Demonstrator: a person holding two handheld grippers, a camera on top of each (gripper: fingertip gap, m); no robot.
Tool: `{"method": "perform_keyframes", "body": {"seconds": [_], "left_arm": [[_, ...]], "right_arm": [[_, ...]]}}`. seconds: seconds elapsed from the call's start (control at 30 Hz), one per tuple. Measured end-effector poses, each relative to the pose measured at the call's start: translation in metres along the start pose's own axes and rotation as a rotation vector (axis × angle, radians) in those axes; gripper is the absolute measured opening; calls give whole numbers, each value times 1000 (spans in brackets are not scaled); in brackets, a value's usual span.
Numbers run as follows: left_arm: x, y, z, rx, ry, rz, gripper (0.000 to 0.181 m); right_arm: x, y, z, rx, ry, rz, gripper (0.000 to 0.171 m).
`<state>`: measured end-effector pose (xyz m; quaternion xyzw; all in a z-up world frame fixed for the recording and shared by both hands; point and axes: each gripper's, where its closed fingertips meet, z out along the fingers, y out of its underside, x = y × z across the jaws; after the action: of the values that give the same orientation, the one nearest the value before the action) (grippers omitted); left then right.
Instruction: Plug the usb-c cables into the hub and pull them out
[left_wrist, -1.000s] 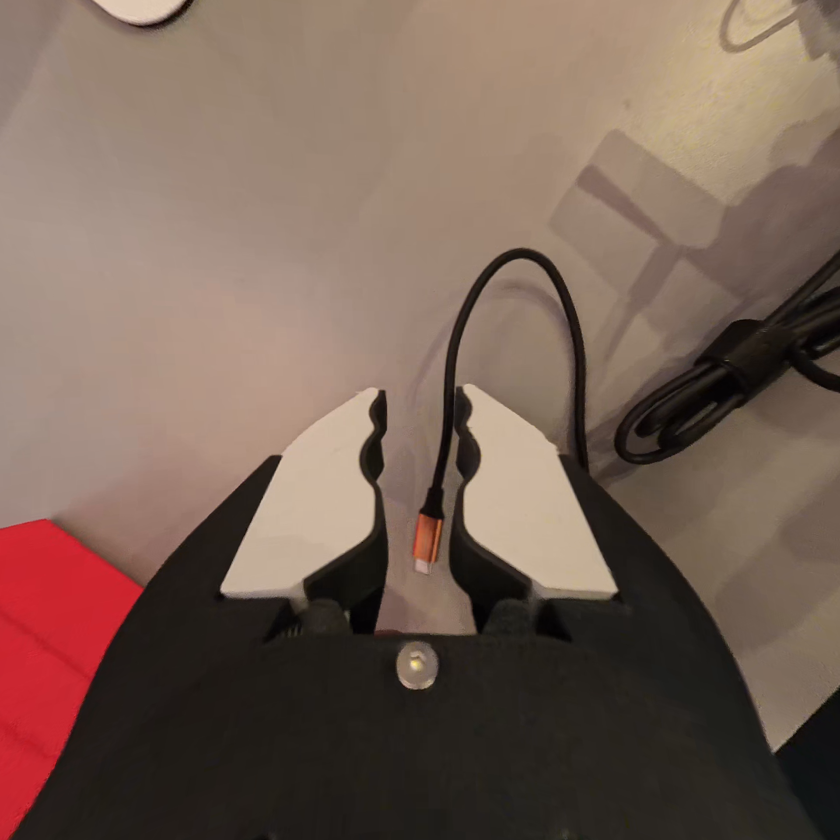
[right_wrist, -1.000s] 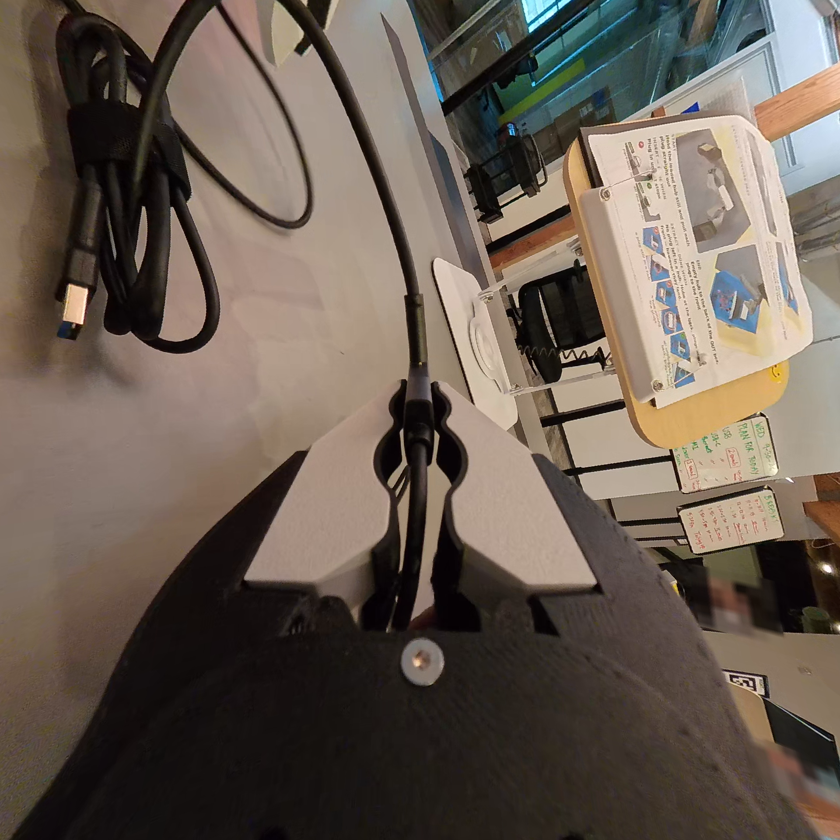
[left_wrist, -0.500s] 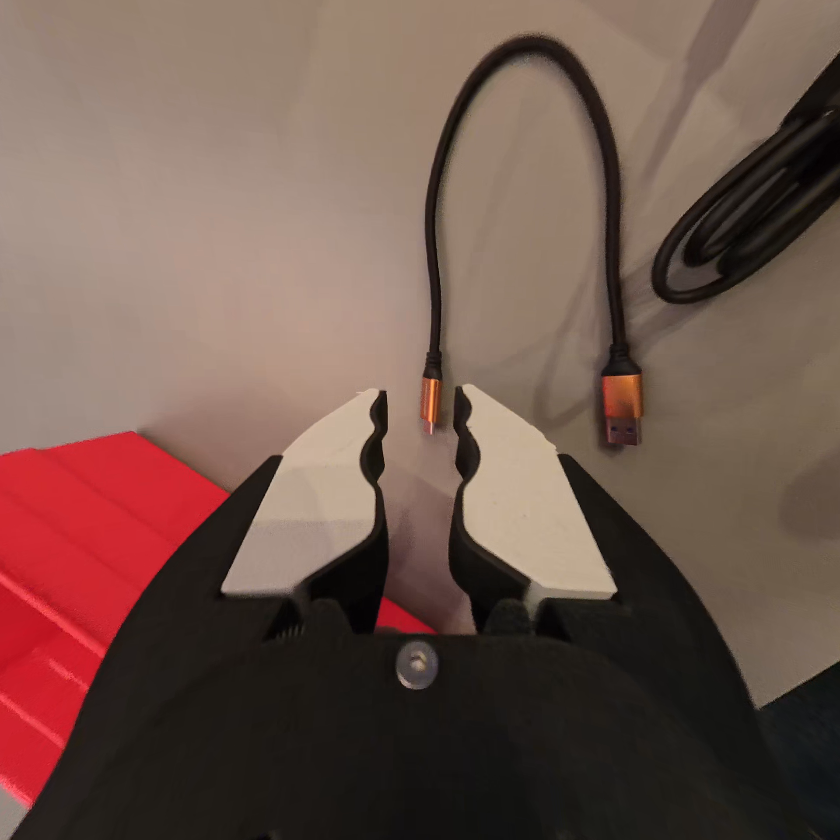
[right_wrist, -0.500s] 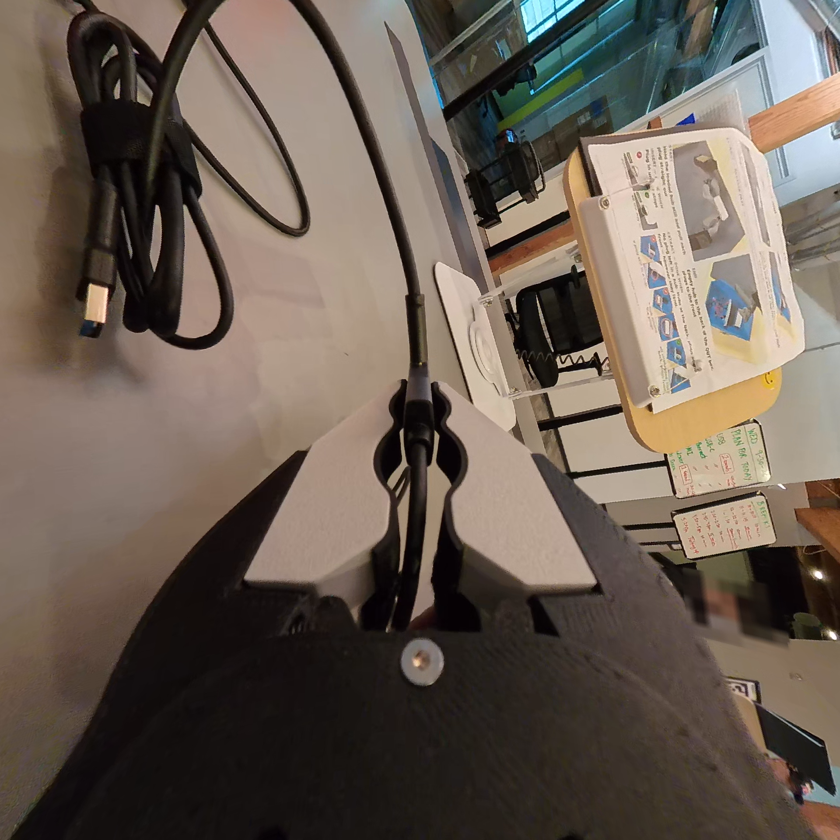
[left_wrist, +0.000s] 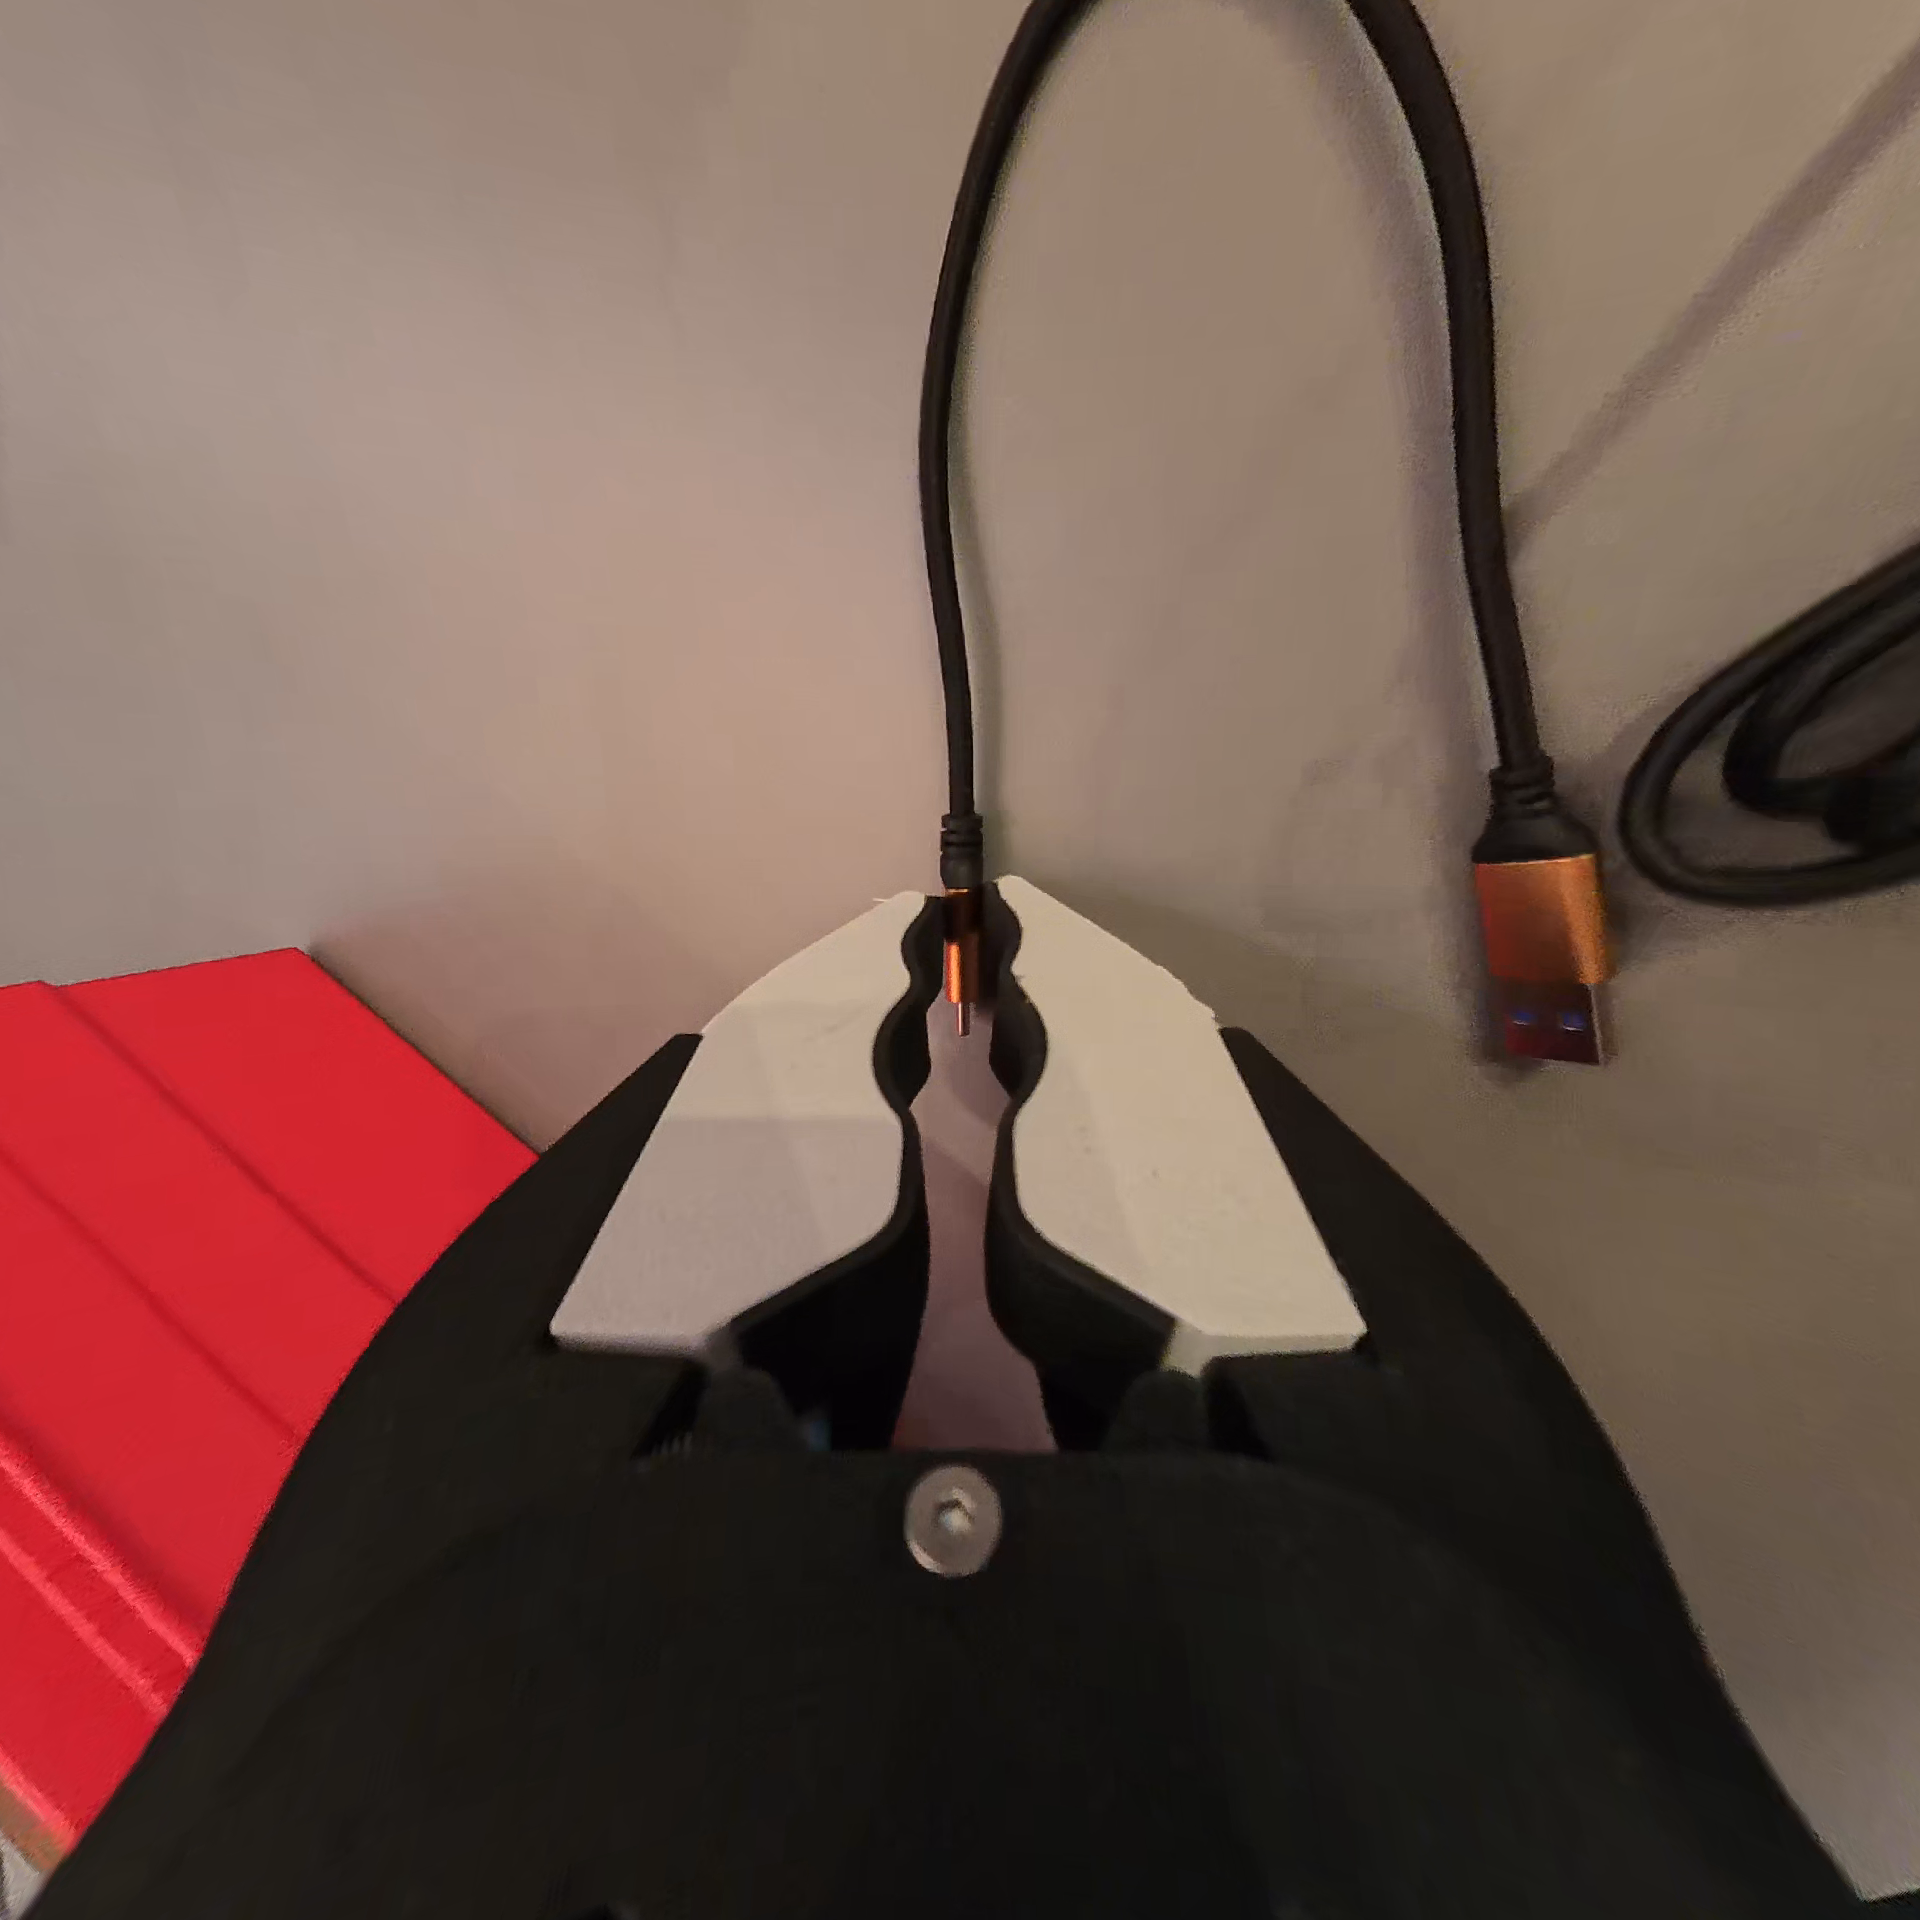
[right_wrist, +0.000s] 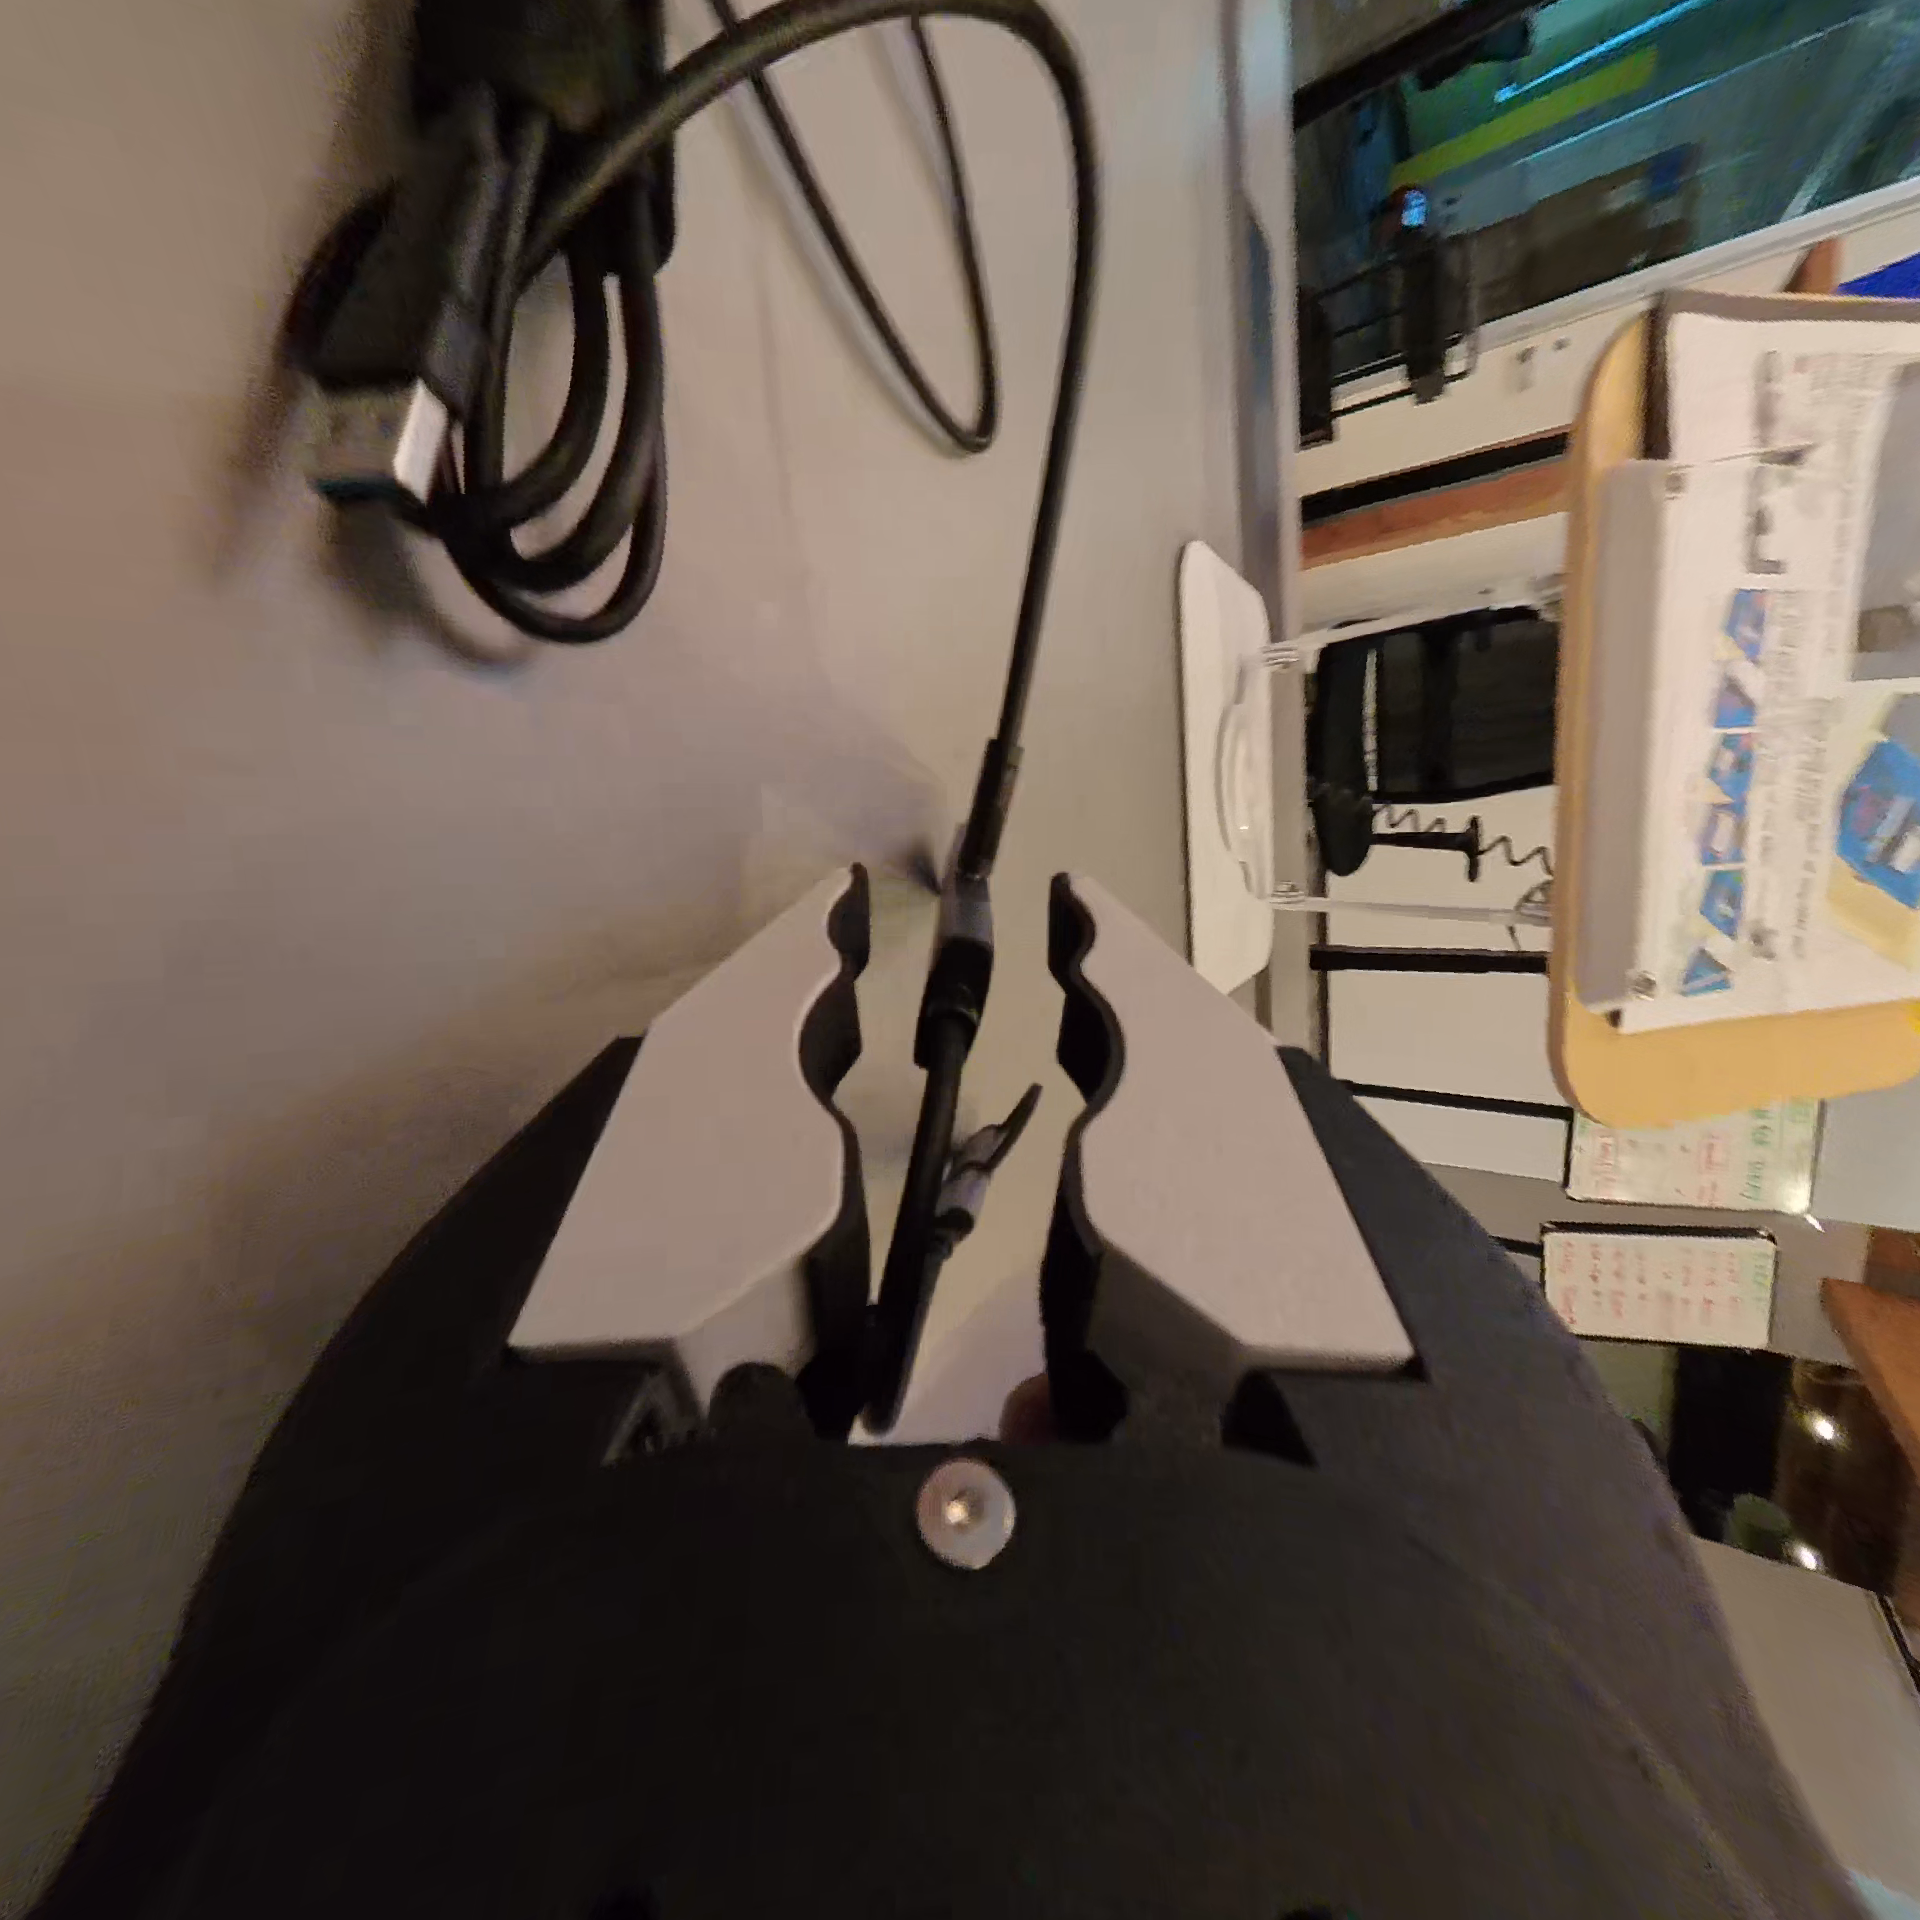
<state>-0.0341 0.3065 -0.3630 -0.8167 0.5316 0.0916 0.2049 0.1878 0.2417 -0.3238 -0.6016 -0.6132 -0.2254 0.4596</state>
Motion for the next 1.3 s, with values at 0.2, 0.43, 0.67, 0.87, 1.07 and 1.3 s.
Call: {"method": "perform_keyframes", "body": {"seconds": [0.2, 0.43, 0.67, 0.87, 1.07, 1.3], "left_arm": [[-2, -2, -1, 21, 28, -56, 5], [-9, -5, -7, 47, 42, -107, 5], [-11, -14, -14, 146, 113, -247, 6], [-16, -34, -31, 304, 192, -423, 5], [-13, -51, -49, 443, 298, -561, 5], [-16, -65, -72, 645, 402, -723, 5]], "right_arm": [[-23, -2, -14, 2, -239, 68, 46], [-21, 5, -40, -21, -366, 145, 48], [11, -23, -68, 122, -336, 306, 40], [37, -52, -69, 193, -212, 360, 29], [38, -85, -53, 209, -109, 280, 28], [29, -115, -39, 262, -102, 286, 28]]}}
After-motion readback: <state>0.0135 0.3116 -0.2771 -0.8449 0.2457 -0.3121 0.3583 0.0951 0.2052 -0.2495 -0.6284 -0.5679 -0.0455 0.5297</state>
